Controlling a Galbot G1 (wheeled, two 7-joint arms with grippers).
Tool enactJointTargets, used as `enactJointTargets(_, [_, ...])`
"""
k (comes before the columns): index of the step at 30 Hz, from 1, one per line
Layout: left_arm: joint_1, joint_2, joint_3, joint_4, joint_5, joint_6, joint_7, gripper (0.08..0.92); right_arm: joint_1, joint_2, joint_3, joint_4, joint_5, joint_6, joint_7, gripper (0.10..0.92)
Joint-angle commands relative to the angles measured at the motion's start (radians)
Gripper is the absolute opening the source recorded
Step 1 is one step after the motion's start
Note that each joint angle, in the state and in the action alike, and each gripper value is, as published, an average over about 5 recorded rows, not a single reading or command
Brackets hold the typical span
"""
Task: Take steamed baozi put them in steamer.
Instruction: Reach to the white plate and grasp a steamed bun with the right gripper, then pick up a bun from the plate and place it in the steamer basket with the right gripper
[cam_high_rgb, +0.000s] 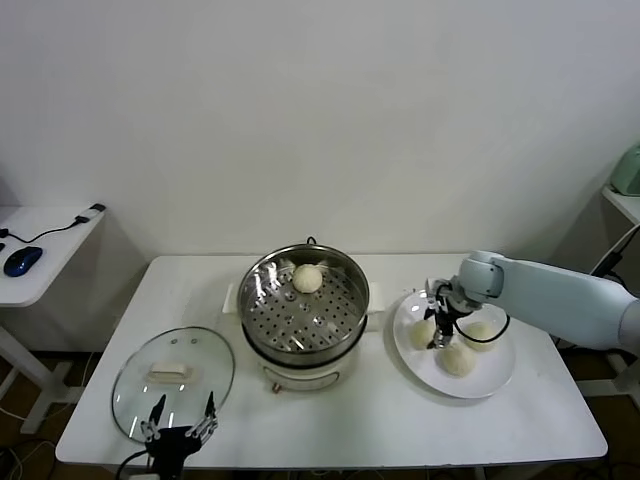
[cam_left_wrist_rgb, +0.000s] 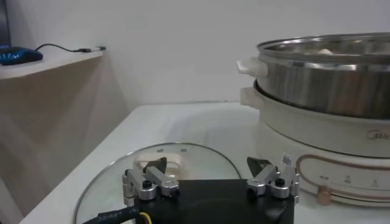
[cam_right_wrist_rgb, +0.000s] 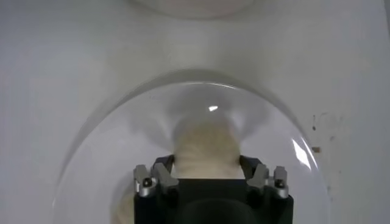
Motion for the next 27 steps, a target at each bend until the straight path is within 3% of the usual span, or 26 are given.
enactJointTargets(1, [0.001,-0.001,0.001,0.0,0.004,-0.002,-0.003,0.823,0.07,-0.031,-0.013,0.038,0.038,-0.001,-0.027,0.698])
enactJointTargets(7, [-0.001,-0.005,0.011,-0.002,0.013,-0.003,-0.002,0.823,0.393,-0.084,-0.207,0.133,0.164,0.034,-0.091,0.698])
enactJointTargets(15, [0.001,0.0,0.013,-0.009,0.015,-0.001,-0.003,0.823,0.847,0.037,-0.38,0.291,0.541,-0.023,-0.11,0.701])
enactJointTargets(22, [-0.005,0.005,0.018,-0.021,0.013,0.004,-0.002,0.823,0.814,0.264,-0.204,0.449,0.796,-0.16,0.068,0.701])
enactJointTargets(27, [-0.007,0.006,0.016,-0.032,0.01,0.008,0.0,0.823,0.669,0.419,-0.169,0.432,0.798,-0.208,0.159,0.698])
